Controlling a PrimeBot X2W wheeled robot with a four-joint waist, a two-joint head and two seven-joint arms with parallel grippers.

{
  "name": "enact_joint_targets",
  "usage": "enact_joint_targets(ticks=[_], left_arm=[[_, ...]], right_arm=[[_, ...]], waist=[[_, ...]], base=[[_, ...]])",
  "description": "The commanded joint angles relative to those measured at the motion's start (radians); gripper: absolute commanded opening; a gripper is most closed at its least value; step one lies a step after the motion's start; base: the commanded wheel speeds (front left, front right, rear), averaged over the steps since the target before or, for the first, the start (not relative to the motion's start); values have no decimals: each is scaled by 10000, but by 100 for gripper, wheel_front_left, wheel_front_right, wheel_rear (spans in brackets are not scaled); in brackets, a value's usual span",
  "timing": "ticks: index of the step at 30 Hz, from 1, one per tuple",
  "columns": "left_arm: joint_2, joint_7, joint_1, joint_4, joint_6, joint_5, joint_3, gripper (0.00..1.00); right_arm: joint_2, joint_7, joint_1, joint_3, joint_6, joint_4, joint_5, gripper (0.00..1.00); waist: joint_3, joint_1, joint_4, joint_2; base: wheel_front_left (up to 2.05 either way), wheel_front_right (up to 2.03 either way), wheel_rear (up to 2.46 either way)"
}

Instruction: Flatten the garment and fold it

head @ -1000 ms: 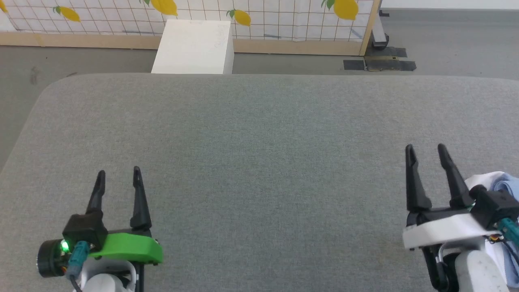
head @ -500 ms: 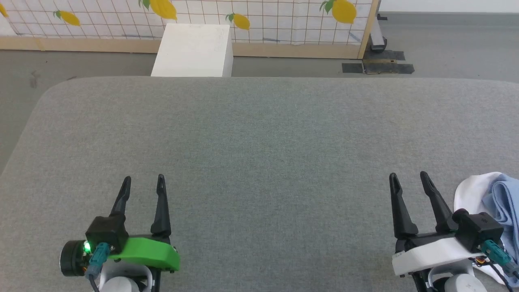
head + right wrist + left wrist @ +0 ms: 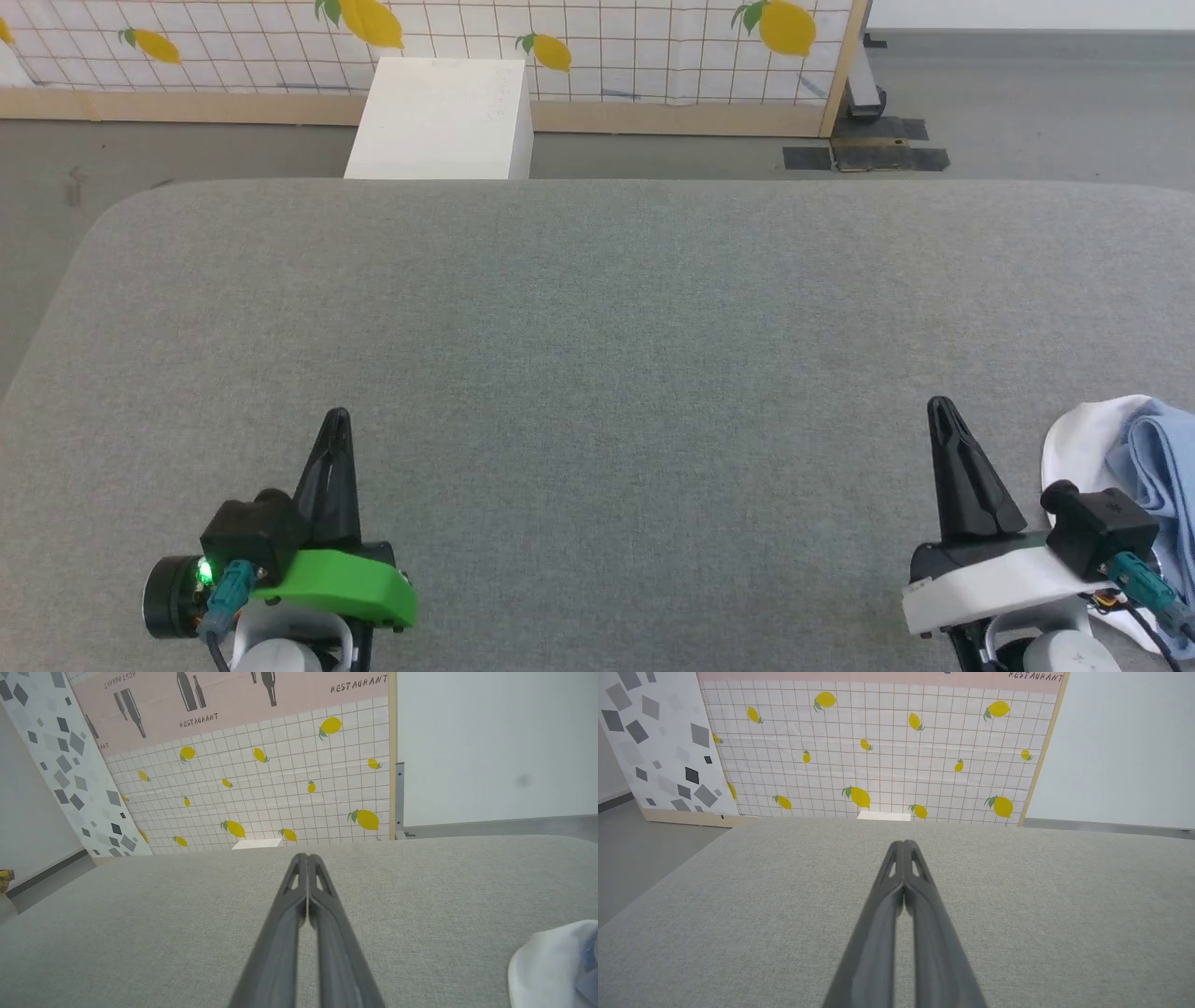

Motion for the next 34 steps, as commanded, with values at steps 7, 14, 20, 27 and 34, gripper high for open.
enact_joint_targets(ticks=[7, 14, 20, 27, 34], left_arm=[[-31, 176, 28, -86, 5, 111, 26, 0], [-55, 319, 50, -152, 9, 195, 42, 0], [-75, 440, 68, -208, 12, 266, 56, 0], [-99, 584, 89, -275, 16, 350, 72, 0], [-125, 741, 113, -347, 21, 442, 90, 0]], right_arm=[[1, 185, 10, -8, -1, -85, -156, 0], [1, 327, 18, -16, -2, -149, -274, 0], [2, 448, 25, -22, -3, -203, -373, 0], [2, 591, 32, -30, -4, -267, -492, 0], [3, 747, 41, -38, -4, -337, -621, 0]], waist=[[-37, 1, 19, 0], [-71, 1, 35, 0], [-101, 1, 49, 0], [-135, 1, 66, 0], [-173, 1, 84, 0]], base=[[0, 0, 0], [0, 0, 0], [0, 0, 0], [0, 0, 0], [0, 0, 0]])
